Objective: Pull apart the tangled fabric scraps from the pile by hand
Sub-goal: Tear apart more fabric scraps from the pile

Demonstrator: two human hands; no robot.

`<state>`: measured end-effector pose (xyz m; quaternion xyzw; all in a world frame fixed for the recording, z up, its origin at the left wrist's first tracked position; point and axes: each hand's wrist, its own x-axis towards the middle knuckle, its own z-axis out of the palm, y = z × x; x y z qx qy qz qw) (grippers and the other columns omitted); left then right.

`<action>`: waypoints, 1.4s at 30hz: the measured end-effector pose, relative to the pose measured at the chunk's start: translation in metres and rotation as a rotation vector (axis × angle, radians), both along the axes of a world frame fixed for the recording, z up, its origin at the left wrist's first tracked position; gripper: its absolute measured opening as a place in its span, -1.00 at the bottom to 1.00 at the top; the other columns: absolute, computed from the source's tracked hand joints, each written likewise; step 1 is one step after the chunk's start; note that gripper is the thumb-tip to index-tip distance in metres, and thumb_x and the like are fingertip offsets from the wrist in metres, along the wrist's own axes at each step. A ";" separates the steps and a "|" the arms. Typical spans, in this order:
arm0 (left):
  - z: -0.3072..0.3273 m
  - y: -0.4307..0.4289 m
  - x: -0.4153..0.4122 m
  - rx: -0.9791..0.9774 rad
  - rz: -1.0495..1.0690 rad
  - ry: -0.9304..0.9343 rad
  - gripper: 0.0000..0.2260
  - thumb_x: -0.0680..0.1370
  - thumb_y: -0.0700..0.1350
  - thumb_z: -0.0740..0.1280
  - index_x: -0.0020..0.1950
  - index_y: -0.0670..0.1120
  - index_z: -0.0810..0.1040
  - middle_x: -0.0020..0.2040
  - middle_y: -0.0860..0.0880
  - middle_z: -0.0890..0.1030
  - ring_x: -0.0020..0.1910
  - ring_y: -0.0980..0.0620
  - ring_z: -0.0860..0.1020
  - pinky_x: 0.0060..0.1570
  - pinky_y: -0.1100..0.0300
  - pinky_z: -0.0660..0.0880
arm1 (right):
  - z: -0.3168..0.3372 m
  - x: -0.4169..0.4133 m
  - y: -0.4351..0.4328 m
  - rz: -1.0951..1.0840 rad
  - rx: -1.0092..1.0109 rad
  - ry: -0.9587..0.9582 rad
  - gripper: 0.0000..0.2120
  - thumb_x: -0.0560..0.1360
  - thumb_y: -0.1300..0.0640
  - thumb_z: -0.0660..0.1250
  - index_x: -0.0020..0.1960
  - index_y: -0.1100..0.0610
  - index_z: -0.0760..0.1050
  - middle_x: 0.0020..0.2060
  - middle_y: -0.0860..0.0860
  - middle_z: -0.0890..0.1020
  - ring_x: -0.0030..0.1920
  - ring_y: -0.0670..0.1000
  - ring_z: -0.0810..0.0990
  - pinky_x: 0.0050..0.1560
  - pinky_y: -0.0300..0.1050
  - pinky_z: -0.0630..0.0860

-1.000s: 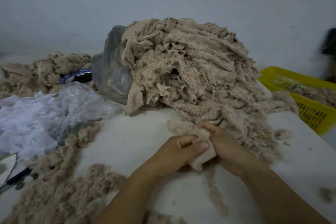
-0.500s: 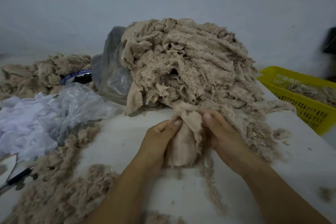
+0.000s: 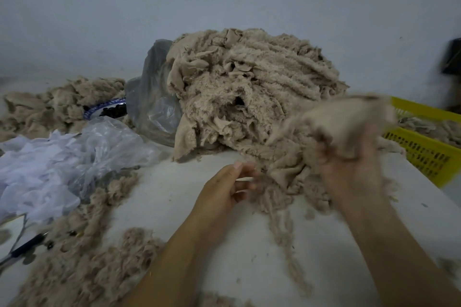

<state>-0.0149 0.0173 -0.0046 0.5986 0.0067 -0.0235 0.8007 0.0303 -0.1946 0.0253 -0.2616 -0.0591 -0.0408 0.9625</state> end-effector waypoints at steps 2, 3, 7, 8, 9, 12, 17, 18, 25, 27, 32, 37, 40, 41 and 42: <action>-0.003 -0.001 -0.001 0.051 -0.024 -0.001 -0.72 0.54 0.13 0.28 -0.01 0.01 0.71 0.02 -0.02 0.71 -0.13 0.10 0.63 -0.08 0.21 0.50 | -0.001 0.005 -0.015 -0.097 -0.073 0.091 -0.52 0.54 -0.22 0.30 0.24 0.14 0.55 0.15 0.07 0.65 -0.02 -0.02 0.70 -0.14 -0.19 0.62; -0.004 -0.002 -0.001 0.068 -0.034 -0.005 -0.73 0.57 0.10 0.26 -0.04 0.03 0.72 0.02 -0.01 0.71 -0.13 0.11 0.63 -0.08 0.21 0.50 | -0.006 0.005 -0.013 -0.157 -0.296 0.148 -0.59 0.57 -0.18 0.28 0.21 0.12 0.54 0.04 0.01 0.68 -0.15 -0.08 0.69 -0.23 -0.21 0.60; -0.008 -0.002 0.000 0.093 -0.026 -0.022 -0.74 0.58 0.08 0.27 -0.06 0.03 0.73 0.01 -0.04 0.71 -0.14 0.11 0.63 -0.14 0.29 0.54 | -0.031 0.005 0.001 -0.469 -1.365 0.130 -0.78 0.60 -0.06 0.27 0.20 -0.01 0.51 -0.07 -0.16 0.59 -0.21 -0.16 0.52 -0.24 -0.20 0.45; -0.009 -0.001 -0.001 0.090 -0.020 -0.025 -0.74 0.59 0.05 0.27 -0.05 0.00 0.73 0.01 -0.06 0.72 -0.14 0.10 0.63 -0.15 0.30 0.54 | -0.034 0.005 0.001 -0.454 -1.532 0.131 -0.73 0.60 -0.06 0.27 0.26 -0.02 0.46 0.07 -0.13 0.53 -0.12 -0.12 0.49 -0.14 -0.16 0.42; -0.011 0.001 -0.001 0.086 -0.015 -0.022 -0.74 0.61 0.03 0.27 -0.05 -0.02 0.73 0.00 -0.08 0.72 -0.15 0.09 0.63 -0.15 0.30 0.54 | -0.035 0.005 0.001 -0.407 -1.700 0.150 -0.72 0.60 -0.06 0.26 0.28 -0.01 0.42 0.12 -0.08 0.49 -0.09 -0.08 0.47 -0.11 -0.10 0.41; -0.011 0.000 -0.001 0.056 -0.012 -0.004 -0.72 0.58 0.04 0.30 -0.04 -0.10 0.72 -0.01 -0.15 0.72 -0.17 0.06 0.63 -0.17 0.27 0.55 | -0.034 -0.001 0.008 -0.337 -1.873 0.085 -0.80 0.64 -0.01 0.23 -0.11 0.05 0.36 -0.27 -0.01 0.46 -0.34 -0.09 0.40 -0.29 -0.07 0.39; -0.009 -0.008 -0.003 0.007 -0.122 0.069 -0.56 0.53 0.21 0.25 0.08 -0.10 0.72 0.08 -0.13 0.71 0.06 -0.01 0.67 0.02 0.21 0.58 | -0.022 -0.032 0.051 -0.268 -1.552 -0.531 -0.88 0.59 0.04 0.29 -0.12 -0.07 0.53 -0.18 -0.25 0.54 -0.11 -0.30 0.51 -0.13 -0.47 0.36; -0.009 -0.008 -0.004 -0.040 -0.151 0.078 -0.59 0.56 0.18 0.25 0.03 -0.09 0.73 0.03 -0.12 0.71 0.05 0.00 0.67 0.02 0.20 0.57 | -0.026 -0.035 0.058 -0.175 -1.588 -0.607 -0.89 0.58 0.03 0.29 -0.10 -0.07 0.56 -0.17 -0.28 0.53 -0.10 -0.27 0.51 -0.12 -0.46 0.36; 0.000 0.012 0.005 -0.476 0.043 0.162 -0.53 0.51 0.00 0.30 0.31 -0.28 0.54 0.24 -0.27 0.61 0.25 -0.18 0.59 0.22 -0.04 0.52 | -0.037 -0.034 0.058 0.068 -1.622 -0.626 -0.78 0.62 0.01 0.27 -0.20 -0.15 0.45 -0.20 -0.22 0.51 -0.20 -0.17 0.50 -0.18 -0.32 0.39; 0.002 0.017 0.006 -0.567 0.022 0.154 -0.53 0.56 0.04 0.24 0.33 -0.26 0.53 0.27 -0.25 0.60 0.25 -0.15 0.60 0.23 -0.05 0.48 | -0.039 -0.034 0.056 0.113 -1.574 -0.533 -0.80 0.62 -0.06 0.26 -0.18 -0.13 0.48 -0.28 -0.22 0.55 -0.32 -0.20 0.50 -0.28 -0.33 0.42; 0.003 0.021 0.007 -0.663 -0.065 0.109 -0.54 0.59 0.02 0.22 0.37 -0.25 0.51 0.33 -0.27 0.55 0.31 -0.20 0.55 0.31 -0.12 0.43 | -0.037 -0.031 0.055 -0.028 -1.536 -0.429 -0.80 0.50 -0.33 0.24 -0.04 -0.24 0.44 -0.33 -0.44 0.49 -0.34 -0.30 0.48 -0.32 -0.44 0.38; 0.002 0.014 0.003 -0.656 -0.128 0.103 -0.56 0.59 -0.02 0.24 0.36 -0.27 0.52 0.34 -0.27 0.55 0.33 -0.17 0.54 0.28 -0.07 0.52 | -0.043 -0.033 0.066 0.045 -1.724 -0.462 -0.82 0.52 -0.23 0.29 -0.03 -0.13 0.46 -0.22 -0.26 0.54 -0.21 -0.30 0.50 -0.25 -0.32 0.42; 0.004 0.016 0.006 -0.679 -0.055 0.074 -0.56 0.59 0.00 0.20 0.35 -0.25 0.51 0.30 -0.25 0.58 0.28 -0.14 0.58 0.25 -0.08 0.53 | -0.045 -0.027 0.060 -0.132 -1.875 -0.402 -0.78 0.58 -0.02 0.28 -0.23 -0.11 0.36 -0.37 -0.13 0.39 -0.36 -0.20 0.39 -0.33 -0.23 0.29; 0.004 0.014 0.007 -0.682 -0.039 0.070 -0.58 0.60 0.00 0.19 0.31 -0.25 0.54 0.28 -0.26 0.59 0.26 -0.14 0.60 0.20 -0.07 0.57 | -0.043 -0.025 0.058 -0.185 -1.917 -0.358 -0.86 0.58 -0.01 0.27 -0.15 -0.07 0.42 -0.35 -0.11 0.41 -0.34 -0.16 0.41 -0.32 -0.16 0.31; 0.003 0.014 0.007 -0.675 -0.021 0.070 -0.61 0.61 -0.02 0.18 0.24 -0.26 0.58 0.23 -0.27 0.62 0.20 -0.15 0.63 0.12 -0.05 0.61 | -0.043 -0.022 0.055 -0.253 -1.951 -0.323 -0.90 0.58 -0.01 0.27 -0.07 0.00 0.46 -0.31 -0.09 0.45 -0.29 -0.07 0.45 -0.30 -0.11 0.34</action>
